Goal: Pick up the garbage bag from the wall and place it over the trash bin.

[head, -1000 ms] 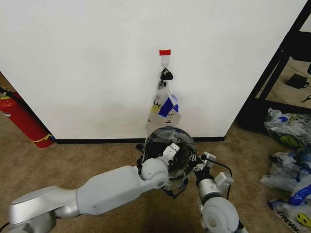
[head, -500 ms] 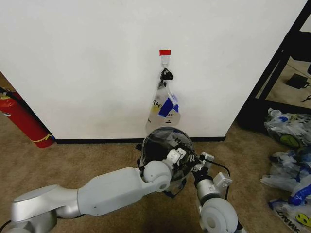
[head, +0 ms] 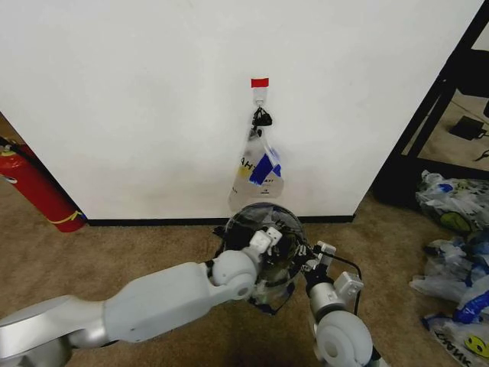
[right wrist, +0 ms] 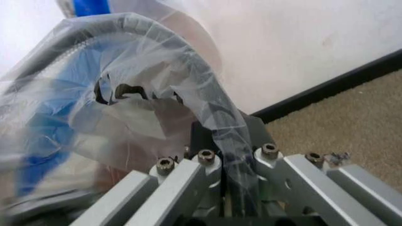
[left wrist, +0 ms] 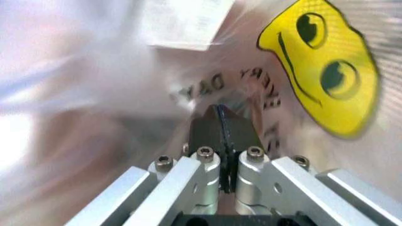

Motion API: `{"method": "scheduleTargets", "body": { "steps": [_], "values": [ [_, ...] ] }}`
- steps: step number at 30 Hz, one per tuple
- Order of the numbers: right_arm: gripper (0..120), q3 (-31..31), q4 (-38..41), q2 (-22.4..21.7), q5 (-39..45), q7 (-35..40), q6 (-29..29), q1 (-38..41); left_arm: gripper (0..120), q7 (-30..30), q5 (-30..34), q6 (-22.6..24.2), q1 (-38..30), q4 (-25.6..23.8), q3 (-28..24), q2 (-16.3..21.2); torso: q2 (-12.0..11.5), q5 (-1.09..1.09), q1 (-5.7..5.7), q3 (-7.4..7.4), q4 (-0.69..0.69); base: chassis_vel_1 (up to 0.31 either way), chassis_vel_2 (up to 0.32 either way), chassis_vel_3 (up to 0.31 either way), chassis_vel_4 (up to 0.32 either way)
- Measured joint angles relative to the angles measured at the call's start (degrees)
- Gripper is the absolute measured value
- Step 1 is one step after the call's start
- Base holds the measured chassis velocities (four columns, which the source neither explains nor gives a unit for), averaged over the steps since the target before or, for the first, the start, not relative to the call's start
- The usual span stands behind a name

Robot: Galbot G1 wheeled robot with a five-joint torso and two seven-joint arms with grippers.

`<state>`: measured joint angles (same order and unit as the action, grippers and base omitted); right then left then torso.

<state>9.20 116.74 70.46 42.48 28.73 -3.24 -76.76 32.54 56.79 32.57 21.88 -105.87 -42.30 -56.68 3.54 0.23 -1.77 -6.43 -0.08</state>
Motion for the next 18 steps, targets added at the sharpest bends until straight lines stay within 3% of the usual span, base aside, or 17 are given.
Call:
{"method": "scheduleTargets", "body": {
  "steps": [7, 11, 12, 15, 17, 18],
  "values": [
    [0, 0.71, -2.55, 2.11, 3.94, 2.34, -0.93, 2.63, 0, -0.16, 0.32, 0.71, 0.93, -7.23, 3.07, 3.11, 0.00, 0.00, 0.00, 0.00, -0.03, 0.000, 0.000, 0.000, 0.000],
    [0, 2.23, -2.33, 3.74, 9.94, 5.59, -2.76, 4.10, 0, -3.30, 0.09, -3.24, 8.73, -15.78, 13.68, 7.35, 0.00, 0.01, 0.00, 0.00, 0.00, 0.000, 0.000, 0.000, 0.000],
    [0, 2.23, -2.33, 3.74, 9.94, 5.59, -2.76, 4.10, 0, -3.30, 0.09, -3.24, 8.73, -15.78, 13.68, 7.35, 0.00, 0.01, 0.00, 0.00, 0.00, 0.000, 0.000, 0.000, 0.000],
    [0, 2.97, -1.87, 3.79, 13.19, 7.20, -3.86, 4.55, 0, -6.16, -0.87, -7.29, 16.30, -20.12, 21.05, 10.05, 0.00, 0.01, 0.00, 0.00, 0.03, 0.000, 0.000, 0.000, 0.000],
    [0, 3.94, -1.39, 3.87, 15.87, 8.97, -5.26, 4.57, 2, -9.88, -3.49, -11.32, 26.28, -23.46, 32.03, 11.57, 0.00, 0.02, 0.00, 0.00, 0.00, 0.000, 0.000, 0.000, 0.000],
    [0, 4.15, -1.27, 4.00, 16.35, 9.45, -5.63, 4.58, 3, -10.31, -4.00, -11.91, 28.16, -23.95, 33.85, 11.62, 0.00, 0.01, 0.00, 0.01, -0.01, 0.000, 0.000, 0.000, 0.000]
  ]
}}
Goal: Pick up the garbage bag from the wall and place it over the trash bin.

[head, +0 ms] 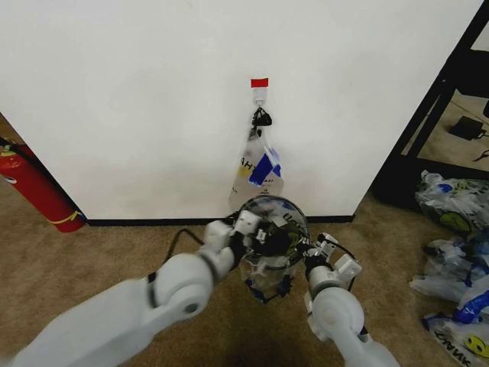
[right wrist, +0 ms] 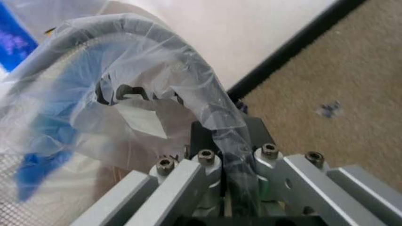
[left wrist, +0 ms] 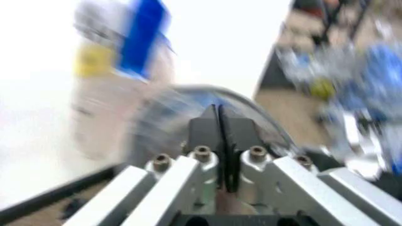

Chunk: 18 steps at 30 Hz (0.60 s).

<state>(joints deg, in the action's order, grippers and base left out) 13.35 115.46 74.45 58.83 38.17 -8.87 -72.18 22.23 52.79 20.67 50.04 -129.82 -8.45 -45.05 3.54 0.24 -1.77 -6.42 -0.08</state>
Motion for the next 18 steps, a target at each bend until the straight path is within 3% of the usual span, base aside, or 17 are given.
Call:
{"method": "scheduleTargets", "body": {
  "steps": [1, 3, 8, 10, 16, 18],
  "values": [
    [0, 0.00, 0.00, 0.00, 0.00, 0.00, 0.00, 0.00, 3, 0.00, 0.00, 0.00, 0.00, 0.00, 0.00, 0.00, 0.00, 0.00, 0.00, 0.00, 0.00, 0.000, 0.000, 0.000, 0.000],
    [0, 0.23, 0.08, 0.62, 1.08, 1.45, -0.96, 0.23, 11, -1.01, -1.28, -1.33, 7.32, -1.92, 6.35, -0.25, 0.00, 0.01, 0.00, 0.00, 0.00, 0.000, 0.000, 0.000, 0.000],
    [0, 0.04, -1.85, 3.30, 1.86, 3.32, -3.01, 2.14, 33, -1.67, -8.62, -5.09, 22.25, -2.98, 14.30, -2.91, 0.00, 0.01, 0.00, 0.00, 0.01, 0.000, 0.000, 0.000, 0.000],
    [0, -0.04, -2.52, 4.02, 1.89, 3.65, -3.53, 2.41, 36, -1.67, -9.53, -5.59, 23.99, -3.02, 15.03, -3.46, 0.00, 0.01, 0.00, 0.00, 0.02, 0.000, 0.000, 0.000, 0.000],
    [0, 0.23, -5.83, 7.66, -1.29, 5.13, -6.75, 0.82, 63, -1.62, -13.15, -9.18, 28.39, -1.42, 17.16, -6.09, 0.00, -0.01, 0.00, 0.00, -0.02, 0.000, 0.000, 0.000, 0.000],
    [0, 0.24, -6.03, 7.77, -1.53, 5.13, -6.94, 0.58, 64, -1.61, -13.21, -9.33, 28.61, -1.33, 17.36, -6.34, 0.00, -0.03, 0.00, 0.00, -0.01, 0.000, 0.000, 0.000, 0.000]
  ]
}}
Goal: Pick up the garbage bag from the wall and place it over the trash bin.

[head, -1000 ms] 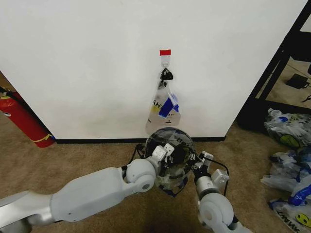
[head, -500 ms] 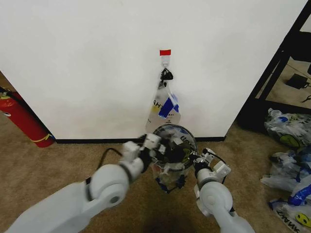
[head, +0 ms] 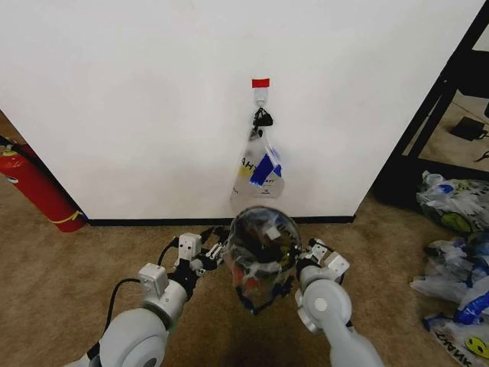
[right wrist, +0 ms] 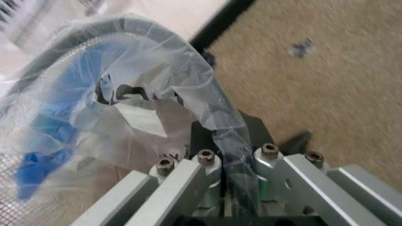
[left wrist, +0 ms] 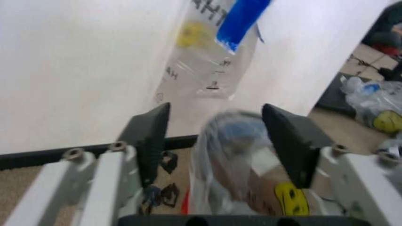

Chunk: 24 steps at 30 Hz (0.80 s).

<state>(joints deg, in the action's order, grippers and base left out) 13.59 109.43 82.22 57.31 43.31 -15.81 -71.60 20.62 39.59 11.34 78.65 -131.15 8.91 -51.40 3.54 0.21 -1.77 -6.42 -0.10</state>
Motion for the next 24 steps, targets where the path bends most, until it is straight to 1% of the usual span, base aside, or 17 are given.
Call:
{"method": "scheduleTargets", "body": {
  "steps": [1, 2, 3, 4, 5, 6, 7, 10, 14, 15, 19, 20, 21, 22, 23, 24],
  "values": [
    [0, 0.12, -0.30, 0.12, -0.43, -0.10, -0.14, -0.56, 70, 0.01, -0.02, -0.20, 0.23, 0.30, 0.15, -0.45, 0.00, 0.00, 0.00, 0.00, 0.02, 0.000, 0.000, 0.000, 0.000],
    [0, 0.30, -0.38, 0.16, -0.59, -0.24, -0.18, -0.86, 73, 0.01, -0.03, -0.29, 0.23, 0.47, 0.13, -0.59, 0.00, 0.00, 0.00, 0.00, 0.02, 0.000, 0.000, 0.000, 0.000],
    [0, 0.86, -0.39, 0.13, -0.59, -0.81, -0.67, -1.38, 80, 0.03, -0.23, -0.57, 0.32, 1.00, -0.28, -0.79, 0.00, 0.02, 0.00, 0.00, -0.01, 0.000, 0.000, 0.000, 0.000],
    [0, 0.95, -0.39, 0.11, -0.55, -0.93, -0.84, -1.45, 80, 0.04, -0.32, -0.62, 0.38, 1.08, -0.38, -0.81, 0.00, 0.02, 0.00, 0.00, -0.01, 0.000, 0.000, 0.000, 0.000],
    [1, 1.02, -0.39, -0.03, -0.49, -1.15, -1.17, -1.49, 87, 0.07, -0.85, -0.79, 0.72, 1.32, -0.84, -0.94, 0.00, 0.00, 0.00, 0.00, 0.00, 0.000, 0.000, 0.000, 0.000],
    [5, 1.02, -0.37, -0.20, -0.46, -1.30, -1.27, -1.49, 91, 0.11, -1.12, -0.84, 0.87, 1.34, -1.00, -1.01, 0.00, 0.00, 0.00, 0.00, 0.02, 0.000, 0.000, 0.000, 0.000],
    [5, 1.02, -0.37, -0.20, -0.46, -1.30, -1.27, -1.49, 91, 0.11, -1.12, -0.84, 0.87, 1.34, -1.00, -1.01, 0.00, 0.00, 0.00, 0.00, 0.02, 0.000, 0.000, 0.000, 0.000],
    [17, 0.88, 0.02, -0.77, -0.37, -1.73, -1.40, -1.60, 99, 0.20, -1.62, -0.84, 0.93, 1.34, -1.09, -1.22, 0.00, 0.01, 0.00, 0.00, 0.02, 0.000, 0.000, 0.000, 0.000],
    [35, 0.76, 0.10, -0.99, -0.65, -2.71, -0.74, -2.08, 100, 0.23, -2.38, -0.74, 0.87, 0.88, -1.05, -1.45, 0.00, 0.00, 0.00, 0.00, 0.01, 0.000, 0.000, 0.000, 0.000],
    [35, 0.76, 0.10, -0.99, -0.65, -2.71, -0.74, -2.08, 100, 0.23, -2.38, -0.74, 0.87, 0.88, -1.05, -1.45, 0.00, 0.00, 0.00, 0.00, 0.01, 0.000, 0.000, 0.000, 0.000],
    [50, 0.53, 0.51, -1.39, -1.43, -3.27, 0.16, -2.61, 100, 0.26, -2.78, -0.58, 1.22, 0.52, -1.12, -1.55, 0.00, 0.01, 0.00, 0.00, 0.02, 0.000, 0.000, 0.000, 0.000],
    [50, 0.52, 0.54, -1.44, -1.48, -3.30, 0.25, -2.65, 100, 0.26, -2.79, -0.58, 1.24, 0.50, -1.13, -1.56, 0.00, 0.01, 0.00, 0.00, 0.02, 0.000, 0.000, 0.000, 0.000],
    [55, 0.51, 0.55, -1.49, -1.54, -3.34, 0.34, -2.69, 100, 0.26, -2.80, -0.57, 1.27, 0.48, -1.13, -1.56, 0.00, 0.00, 0.00, -0.01, 0.02, 0.000, 0.000, 0.000, 0.000],
    [63, 0.50, 0.65, -1.71, -1.74, -3.55, 0.69, -2.90, 100, 0.26, -2.86, -0.53, 1.44, 0.33, -1.15, -1.60, 0.00, 0.00, 0.00, 0.00, 0.02, 0.000, 0.000, 0.000, 0.000],
    [63, 0.50, 0.65, -1.71, -1.74, -3.55, 0.69, -2.90, 100, 0.26, -2.86, -0.53, 1.44, 0.33, -1.15, -1.60, 0.00, 0.00, 0.00, 0.00, 0.02, 0.000, 0.000, 0.000, 0.000],
    [68, 0.50, 0.89, -2.01, -1.90, -3.99, 1.04, -3.27, 100, 0.25, -2.98, -0.51, 1.64, 0.23, -1.19, -1.64, 0.00, 0.00, 0.00, 0.00, 0.02, 0.000, 0.000, 0.000, 0.000]
  ]
}}
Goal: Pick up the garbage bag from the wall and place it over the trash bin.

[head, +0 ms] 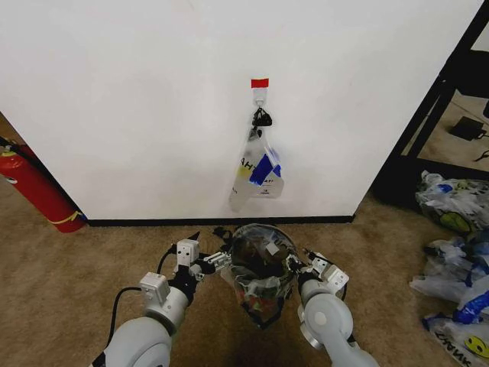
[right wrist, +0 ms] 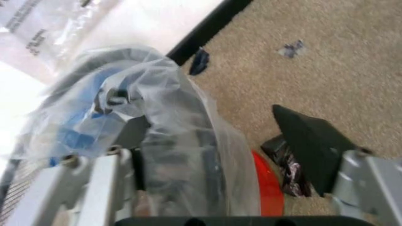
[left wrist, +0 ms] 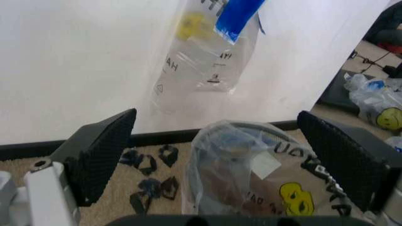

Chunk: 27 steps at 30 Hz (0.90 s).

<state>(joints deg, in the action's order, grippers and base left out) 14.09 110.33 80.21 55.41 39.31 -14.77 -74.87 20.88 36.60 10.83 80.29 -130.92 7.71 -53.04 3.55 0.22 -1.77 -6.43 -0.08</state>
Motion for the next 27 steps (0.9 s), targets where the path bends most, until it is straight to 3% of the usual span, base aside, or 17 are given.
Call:
{"method": "scheduleTargets", "body": {
  "steps": [2, 3, 4, 6, 16, 27],
  "values": [
    [70, 0.00, 0.09, -0.11, -0.05, -0.28, 0.16, -0.15, 100, 0.00, -0.06, 0.01, 0.07, -0.02, -0.03, -0.01, 0.00, 0.00, 0.00, 0.00, 0.00, 0.000, 0.000, 0.000, 0.000],
    [79, 0.00, 0.28, -0.36, -0.23, -1.02, 0.55, -0.53, 100, -0.01, -0.21, 0.02, 0.21, -0.04, -0.08, -0.06, 0.00, 0.00, 0.00, 0.00, 0.00, 0.000, 0.000, 0.000, 0.000],
    [91, 0.01, 0.16, -1.60, -2.85, -8.09, 4.98, -2.83, 100, -0.06, -0.52, 0.06, 0.83, -0.38, -0.26, -0.28, 0.00, 0.00, 0.00, 0.00, 0.00, 0.000, 0.000, 0.000, 0.000],
    [98, 0.01, -0.39, -2.00, -4.17, -10.13, 7.30, -3.45, 100, -0.07, -0.52, 0.13, 0.99, -0.57, -0.32, -0.24, 0.00, 0.00, 0.00, 0.00, 0.00, 0.000, 0.000, 0.000, 0.000],
    [100, 0.09, -1.01, -3.80, -7.23, -11.85, 3.59, -4.73, 100, -0.07, -0.66, 0.84, 1.36, -1.12, -0.82, -0.09, 0.00, 0.00, 0.00, 0.00, 0.00, 0.000, 0.000, 0.000, 0.000],
    [100, 0.83, -9.57, -5.73, -18.25, -35.29, 22.31, -6.41, 100, -0.14, -0.86, 1.19, 1.73, -1.66, -0.89, 0.08, 0.00, 0.00, 0.00, 0.00, 0.00, 0.000, 0.000, 0.000, 0.000]
  ]
}}
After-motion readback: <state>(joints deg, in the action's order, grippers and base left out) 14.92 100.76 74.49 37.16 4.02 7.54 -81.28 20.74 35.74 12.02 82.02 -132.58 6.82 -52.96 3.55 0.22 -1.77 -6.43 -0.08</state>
